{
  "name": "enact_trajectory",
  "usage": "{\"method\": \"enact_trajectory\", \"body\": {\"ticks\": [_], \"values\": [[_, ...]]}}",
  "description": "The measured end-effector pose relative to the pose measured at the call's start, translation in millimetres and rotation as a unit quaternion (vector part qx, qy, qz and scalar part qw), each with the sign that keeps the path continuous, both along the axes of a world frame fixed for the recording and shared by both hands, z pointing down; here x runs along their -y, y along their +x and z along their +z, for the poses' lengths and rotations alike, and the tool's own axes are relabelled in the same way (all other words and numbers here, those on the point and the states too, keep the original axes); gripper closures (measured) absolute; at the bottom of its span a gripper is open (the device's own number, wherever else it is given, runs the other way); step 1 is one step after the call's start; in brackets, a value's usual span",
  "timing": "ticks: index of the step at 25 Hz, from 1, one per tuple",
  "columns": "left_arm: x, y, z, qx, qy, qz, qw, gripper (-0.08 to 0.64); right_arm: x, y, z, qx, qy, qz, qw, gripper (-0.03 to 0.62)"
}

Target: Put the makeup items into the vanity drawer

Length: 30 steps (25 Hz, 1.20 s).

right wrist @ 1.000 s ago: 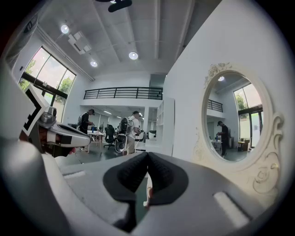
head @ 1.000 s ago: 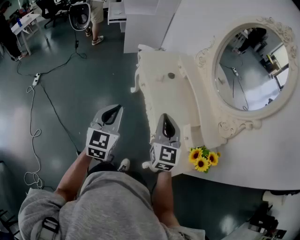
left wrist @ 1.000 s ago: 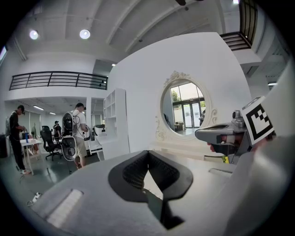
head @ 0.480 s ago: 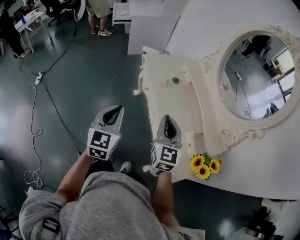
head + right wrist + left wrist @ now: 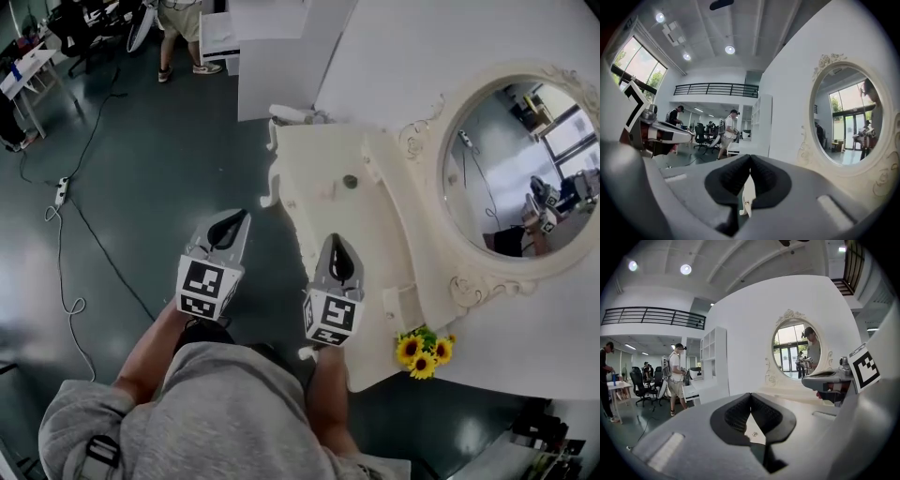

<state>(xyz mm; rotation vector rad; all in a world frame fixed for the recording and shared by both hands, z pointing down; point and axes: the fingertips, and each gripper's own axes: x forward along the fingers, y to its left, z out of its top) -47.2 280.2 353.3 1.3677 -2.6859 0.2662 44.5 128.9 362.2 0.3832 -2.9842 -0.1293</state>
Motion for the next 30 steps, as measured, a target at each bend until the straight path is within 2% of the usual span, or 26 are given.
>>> {"method": "enact_trajectory", "body": {"ticks": [5, 10, 13, 23, 27, 30], "values": [[18, -71, -9, -0.003, -0.005, 0.047, 0.9989, 0.549, 7, -57, -5, -0.003, -0.010, 0.046, 0.999, 0.589], [41, -122, -10, -0.008, -0.010, 0.106, 0.9943, 0.549, 15, -93, -3, -0.013, -0.015, 0.103, 0.994, 0.589], [62, -142, -12, -0.009, -0.009, 0.154, 0.9880, 0.549, 22, -102, -3, -0.021, -0.018, 0.147, 0.989, 0.589], [127, -158, 0, -0.018, -0.014, 0.270, 0.9626, 0.549, 52, -98, 11, -0.037, -0.024, 0.259, 0.965, 0.589], [154, -155, 12, -0.024, -0.022, 0.296, 0.9547, 0.549, 66, -95, 24, -0.048, -0.032, 0.277, 0.959, 0.589], [175, -152, 26, -0.028, -0.033, 0.306, 0.9510, 0.549, 80, -98, 36, -0.053, -0.037, 0.276, 0.959, 0.589]]}}
